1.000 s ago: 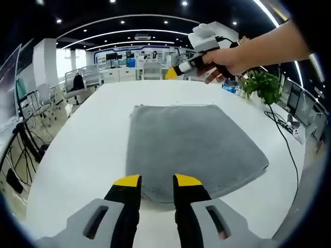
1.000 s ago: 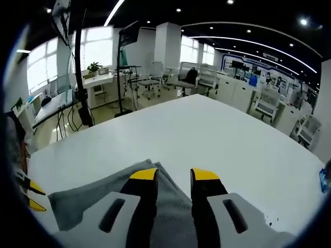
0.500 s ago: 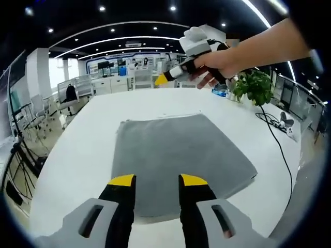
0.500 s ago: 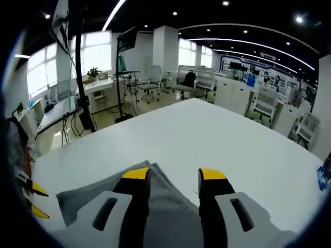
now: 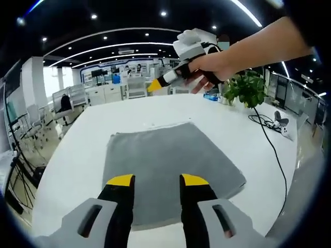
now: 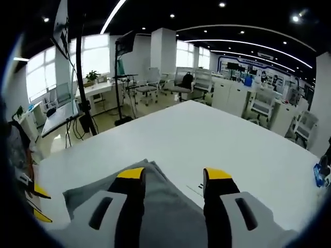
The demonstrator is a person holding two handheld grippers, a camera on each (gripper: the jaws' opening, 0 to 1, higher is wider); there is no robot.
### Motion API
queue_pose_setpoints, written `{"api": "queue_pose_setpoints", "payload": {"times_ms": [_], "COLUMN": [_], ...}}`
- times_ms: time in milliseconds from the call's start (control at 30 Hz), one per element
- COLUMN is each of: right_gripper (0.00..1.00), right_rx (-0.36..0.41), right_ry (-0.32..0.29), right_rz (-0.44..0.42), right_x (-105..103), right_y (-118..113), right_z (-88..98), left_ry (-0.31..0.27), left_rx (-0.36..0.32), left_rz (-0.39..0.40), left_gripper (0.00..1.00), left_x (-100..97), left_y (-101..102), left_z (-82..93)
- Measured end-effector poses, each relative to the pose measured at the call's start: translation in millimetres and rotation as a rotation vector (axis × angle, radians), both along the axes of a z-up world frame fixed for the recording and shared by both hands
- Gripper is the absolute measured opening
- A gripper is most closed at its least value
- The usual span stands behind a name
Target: Fold the towel on the table until its edges align and the towel forms a compact rectangular stack.
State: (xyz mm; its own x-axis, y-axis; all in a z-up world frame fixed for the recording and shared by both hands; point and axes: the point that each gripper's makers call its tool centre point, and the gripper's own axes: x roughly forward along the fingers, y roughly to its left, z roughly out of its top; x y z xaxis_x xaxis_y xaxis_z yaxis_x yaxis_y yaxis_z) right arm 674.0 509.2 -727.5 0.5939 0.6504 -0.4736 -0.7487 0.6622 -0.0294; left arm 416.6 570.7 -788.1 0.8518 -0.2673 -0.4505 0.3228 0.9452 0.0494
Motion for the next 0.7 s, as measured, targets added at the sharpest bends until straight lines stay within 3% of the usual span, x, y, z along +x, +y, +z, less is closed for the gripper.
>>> {"api": "queue_pose_setpoints", "payload": {"times_ms": [300, 700], "right_gripper": [0.45, 0.44], "right_rx": [0.001, -0.025], "right_ry": [-0.016, -0.019], "right_rz": [-0.006, -0.017], "right_x": [-12, -22], "right_y": [-22, -57], "right_z": [20.2, 23.9], "left_ry": [-0.01, 0.0], "left_rx": [-0.014, -0.003], "left_rz": [-0.03, -0.088], "left_gripper": [0.36, 0.37], "left_x": [-1.5, -12.1], "left_y": [-29, -64], "left_z": [17.8, 27.3]}}
